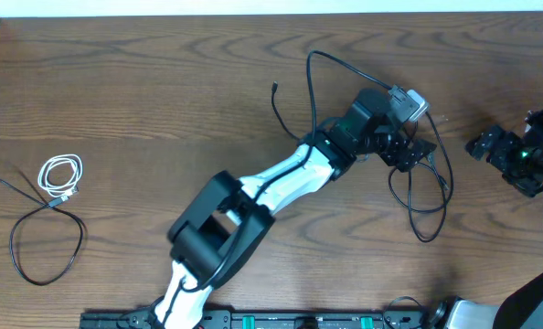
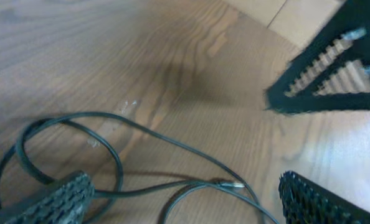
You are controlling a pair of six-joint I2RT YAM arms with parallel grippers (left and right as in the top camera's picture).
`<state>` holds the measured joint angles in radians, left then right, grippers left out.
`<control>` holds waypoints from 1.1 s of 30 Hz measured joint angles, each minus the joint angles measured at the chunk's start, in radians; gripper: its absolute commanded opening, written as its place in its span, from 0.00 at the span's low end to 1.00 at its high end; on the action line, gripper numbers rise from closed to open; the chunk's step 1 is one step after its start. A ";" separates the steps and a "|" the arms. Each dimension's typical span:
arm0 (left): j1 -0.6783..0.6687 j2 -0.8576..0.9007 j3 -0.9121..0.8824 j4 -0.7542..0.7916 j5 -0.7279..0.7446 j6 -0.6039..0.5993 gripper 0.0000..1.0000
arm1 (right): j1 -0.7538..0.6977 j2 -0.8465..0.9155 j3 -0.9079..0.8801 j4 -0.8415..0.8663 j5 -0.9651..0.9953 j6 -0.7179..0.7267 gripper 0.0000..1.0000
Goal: Untangle cables
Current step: 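Reach the left gripper right toward the remaining black cable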
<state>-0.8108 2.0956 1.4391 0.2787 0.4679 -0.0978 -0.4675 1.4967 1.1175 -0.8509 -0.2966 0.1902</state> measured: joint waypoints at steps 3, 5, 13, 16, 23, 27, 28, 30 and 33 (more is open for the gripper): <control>0.000 0.039 0.000 0.049 -0.030 -0.003 0.96 | 0.000 0.000 0.000 -0.002 0.000 -0.011 0.99; 0.000 0.050 0.000 0.069 -0.041 -0.002 0.96 | 0.000 0.000 0.000 -0.002 0.000 -0.014 0.99; 0.000 0.118 0.009 0.114 -0.056 0.000 0.95 | -0.037 0.000 0.000 -0.002 -0.003 -0.016 0.99; 0.000 0.166 0.009 0.111 -0.056 0.001 0.95 | -0.041 0.000 0.000 -0.002 -0.004 -0.016 0.99; -0.002 0.180 0.014 -0.014 -0.070 0.017 0.94 | -0.041 0.000 0.000 -0.006 -0.016 -0.016 0.99; -0.006 0.172 0.032 -0.146 -0.141 0.074 0.95 | -0.041 0.000 0.000 -0.009 -0.030 -0.016 0.99; -0.009 0.170 0.035 -0.173 -0.169 0.094 0.95 | -0.041 0.000 0.000 -0.008 -0.036 -0.016 0.99; -0.014 0.164 0.047 -0.237 -0.233 0.122 0.94 | -0.041 0.000 0.000 -0.009 -0.048 -0.016 0.99; -0.019 0.158 0.055 -0.304 -0.331 0.150 0.95 | -0.041 0.000 0.000 -0.009 -0.061 -0.016 0.99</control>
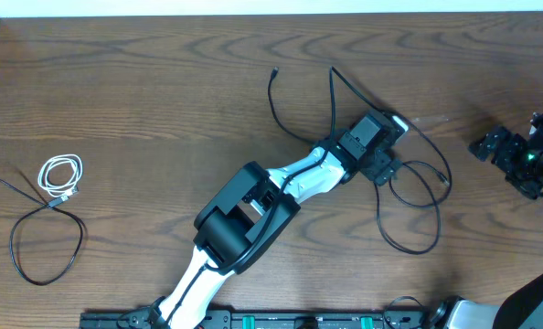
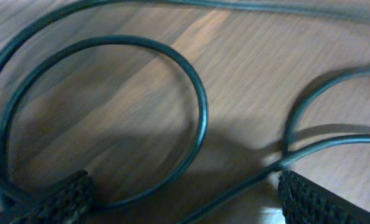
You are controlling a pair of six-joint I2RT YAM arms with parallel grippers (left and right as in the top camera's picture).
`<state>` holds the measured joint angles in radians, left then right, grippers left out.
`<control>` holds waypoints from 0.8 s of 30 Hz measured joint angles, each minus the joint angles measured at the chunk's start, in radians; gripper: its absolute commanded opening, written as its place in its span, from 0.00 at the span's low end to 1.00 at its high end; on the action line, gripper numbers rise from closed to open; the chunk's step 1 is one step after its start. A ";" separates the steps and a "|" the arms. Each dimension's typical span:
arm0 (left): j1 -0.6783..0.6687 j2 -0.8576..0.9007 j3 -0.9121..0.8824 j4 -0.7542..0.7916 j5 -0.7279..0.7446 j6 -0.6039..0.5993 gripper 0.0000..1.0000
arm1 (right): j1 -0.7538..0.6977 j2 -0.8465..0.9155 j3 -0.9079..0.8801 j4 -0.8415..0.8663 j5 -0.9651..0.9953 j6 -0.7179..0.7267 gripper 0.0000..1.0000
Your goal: Untangle cables
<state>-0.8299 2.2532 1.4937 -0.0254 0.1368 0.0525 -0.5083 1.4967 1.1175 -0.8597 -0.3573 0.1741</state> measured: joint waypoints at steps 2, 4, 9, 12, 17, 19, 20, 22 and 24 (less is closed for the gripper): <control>0.004 -0.006 0.001 -0.047 -0.073 0.015 0.94 | 0.000 0.000 0.000 -0.001 -0.011 0.000 0.99; 0.015 -0.018 0.006 -0.095 -0.113 0.012 0.94 | 0.000 0.000 0.000 -0.004 -0.016 0.000 0.99; 0.080 -0.042 0.019 -0.207 -0.256 0.011 0.95 | 0.000 0.000 0.000 -0.011 -0.022 0.000 0.99; 0.162 -0.047 0.024 -0.245 -0.306 0.010 0.95 | 0.000 0.000 0.000 -0.011 -0.025 0.000 0.99; 0.377 -0.053 0.032 -0.298 -0.356 0.006 0.71 | 0.000 0.000 0.000 -0.012 -0.027 0.000 0.99; 0.445 -0.053 0.033 -0.320 -0.353 0.002 0.70 | 0.000 0.000 0.000 -0.013 -0.028 0.000 0.99; 0.478 -0.054 0.033 -0.328 -0.344 0.002 0.70 | 0.000 0.000 0.000 -0.013 -0.028 0.000 0.99; 0.530 -0.056 0.033 -0.336 -0.289 0.010 0.78 | 0.000 0.000 0.000 -0.011 -0.029 0.000 0.99; 0.558 -0.058 0.033 -0.335 -0.221 0.035 0.83 | 0.000 0.000 0.000 -0.011 -0.029 0.000 0.99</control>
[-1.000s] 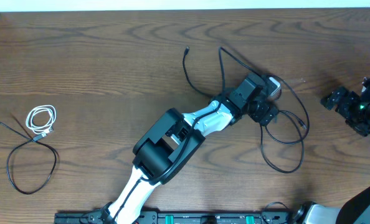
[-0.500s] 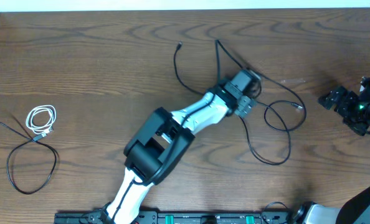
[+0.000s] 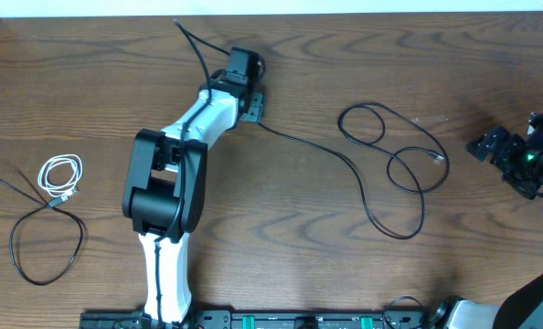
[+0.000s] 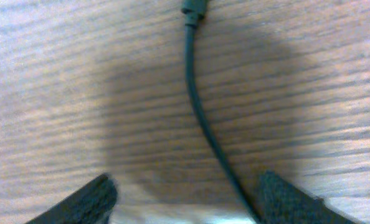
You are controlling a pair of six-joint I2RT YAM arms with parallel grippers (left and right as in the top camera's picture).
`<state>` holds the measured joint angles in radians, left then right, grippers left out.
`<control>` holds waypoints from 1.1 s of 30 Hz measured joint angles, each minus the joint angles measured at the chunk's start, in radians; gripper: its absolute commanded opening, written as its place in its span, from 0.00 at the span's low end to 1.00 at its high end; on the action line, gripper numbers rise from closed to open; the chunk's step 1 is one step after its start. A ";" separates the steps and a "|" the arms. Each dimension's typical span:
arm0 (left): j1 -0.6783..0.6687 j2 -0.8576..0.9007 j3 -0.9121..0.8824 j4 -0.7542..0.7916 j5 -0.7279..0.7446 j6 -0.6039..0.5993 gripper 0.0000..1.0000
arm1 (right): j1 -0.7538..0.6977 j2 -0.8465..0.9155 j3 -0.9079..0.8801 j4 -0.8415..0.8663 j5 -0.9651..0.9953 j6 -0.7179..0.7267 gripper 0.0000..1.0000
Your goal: Untangle cables
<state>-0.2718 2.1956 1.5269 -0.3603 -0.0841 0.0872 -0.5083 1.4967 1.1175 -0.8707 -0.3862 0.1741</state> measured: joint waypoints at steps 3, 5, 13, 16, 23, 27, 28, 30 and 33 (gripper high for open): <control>0.003 -0.003 -0.002 0.000 0.051 0.015 0.85 | 0.000 0.000 0.000 0.000 0.000 0.000 0.99; -0.010 -0.010 -0.009 -0.002 0.079 0.027 0.85 | 0.000 0.000 0.000 0.000 0.000 0.000 0.99; -0.167 -0.057 -0.060 0.028 0.156 0.098 0.88 | 0.000 0.000 0.000 0.000 0.000 -0.003 0.99; -0.241 -0.086 -0.062 0.099 0.195 0.100 0.89 | 0.000 0.000 0.000 -0.002 0.000 -0.018 0.99; -0.295 -0.100 -0.063 0.200 0.222 0.013 0.98 | 0.000 0.000 0.000 -0.008 0.000 -0.050 0.99; -0.315 -0.100 -0.063 0.212 0.224 0.023 0.99 | 0.000 0.000 0.000 -0.009 0.000 -0.052 0.99; -0.328 -0.100 -0.063 0.221 0.224 0.026 0.99 | 0.000 0.000 0.000 -0.009 0.000 -0.053 0.99; -0.362 -0.100 -0.063 0.256 0.225 0.036 0.99 | 0.000 0.000 0.000 -0.009 0.000 -0.053 0.99; -0.397 -0.099 -0.063 0.309 0.225 0.044 0.99 | 0.000 0.000 0.000 -0.009 0.000 -0.053 0.99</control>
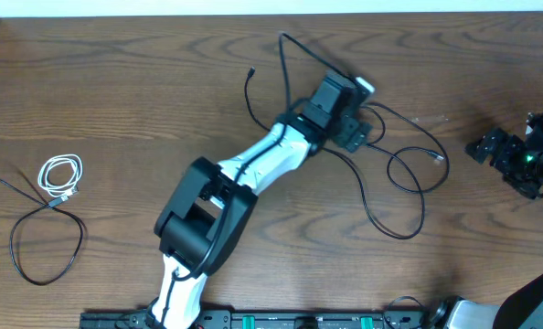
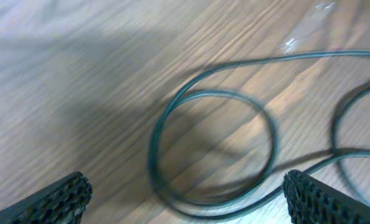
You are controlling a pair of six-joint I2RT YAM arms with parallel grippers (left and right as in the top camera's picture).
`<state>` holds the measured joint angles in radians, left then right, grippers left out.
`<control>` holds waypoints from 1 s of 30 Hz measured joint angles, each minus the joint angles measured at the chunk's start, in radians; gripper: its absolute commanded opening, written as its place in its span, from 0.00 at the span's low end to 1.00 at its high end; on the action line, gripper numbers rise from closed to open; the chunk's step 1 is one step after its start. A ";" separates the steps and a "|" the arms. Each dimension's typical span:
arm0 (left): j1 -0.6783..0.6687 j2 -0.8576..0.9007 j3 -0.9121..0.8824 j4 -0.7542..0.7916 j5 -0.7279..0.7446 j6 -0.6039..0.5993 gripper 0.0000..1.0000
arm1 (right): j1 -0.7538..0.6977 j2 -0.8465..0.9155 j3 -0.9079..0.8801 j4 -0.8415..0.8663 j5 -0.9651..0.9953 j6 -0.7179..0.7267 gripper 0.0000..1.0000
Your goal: Untangle cables
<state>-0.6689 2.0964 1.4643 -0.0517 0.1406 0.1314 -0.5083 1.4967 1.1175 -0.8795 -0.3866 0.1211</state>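
A long black cable [image 1: 409, 174] lies in loops on the wooden table right of centre, with one strand arching to the far edge [image 1: 285, 38] and one end [image 1: 250, 73] further left. My left gripper [image 1: 349, 123] hovers over the loops. In the left wrist view it [image 2: 188, 208] is open, its ribbed fingertips [image 2: 57, 199] wide apart, with a round cable loop [image 2: 210, 149] on the table beneath and nothing held. My right gripper [image 1: 502, 151] rests at the right edge, away from the cable; its jaws are too small to read.
A white coiled cable [image 1: 61, 174] and a second black cable [image 1: 43, 239] lie at the left side of the table [image 1: 116, 91]. The left arm [image 1: 253, 174] stretches diagonally across the middle. The rail of the arm bases [image 1: 281, 320] runs along the front edge.
My left gripper has moved from the far left-centre of the table to the loops right of centre. The cable, then stretched out in a long line, now lies bunched with a strand arching up.
The left gripper hung open above the cable tangle at right of centre, then sat lower, right over the loops. Then it was at the far left-centre with a strand between its fingers and the cable drawn out. Now it is open over the loops again.
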 measured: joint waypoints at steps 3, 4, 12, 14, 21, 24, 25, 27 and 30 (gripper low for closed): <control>-0.015 0.000 0.000 0.034 -0.009 0.000 0.99 | 0.000 0.000 0.000 -0.001 0.000 0.000 0.99; -0.014 0.002 0.000 0.038 -0.015 -0.001 0.99 | 0.000 0.000 0.000 -0.001 0.000 0.000 0.99; -0.007 0.071 0.000 0.060 -0.091 -0.020 0.99 | 0.000 0.000 0.000 -0.002 -0.003 0.000 0.99; -0.007 0.086 0.000 0.060 -0.103 -0.023 0.99 | 0.000 0.000 0.000 -0.002 -0.003 0.000 0.99; -0.006 0.093 0.000 0.048 -0.178 -0.024 0.99 | 0.000 0.000 0.000 -0.002 -0.018 0.000 0.99; -0.001 0.094 0.000 0.020 -0.223 -0.026 0.99 | 0.000 0.000 0.000 -0.002 -0.023 0.000 0.99; 0.002 0.094 0.000 0.014 -0.229 -0.026 0.99 | 0.000 0.000 0.000 -0.002 -0.025 0.000 0.99; 0.013 0.097 0.000 0.003 -0.246 -0.027 0.99 | 0.000 0.000 0.000 -0.002 -0.026 0.000 0.99; 0.035 0.106 0.000 -0.010 -0.257 -0.027 0.99 | 0.000 0.000 0.000 -0.002 -0.026 0.000 0.99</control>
<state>-0.6342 2.2028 1.4643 -0.0616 -0.1162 0.1047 -0.5083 1.4967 1.1175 -0.8814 -0.4126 0.1211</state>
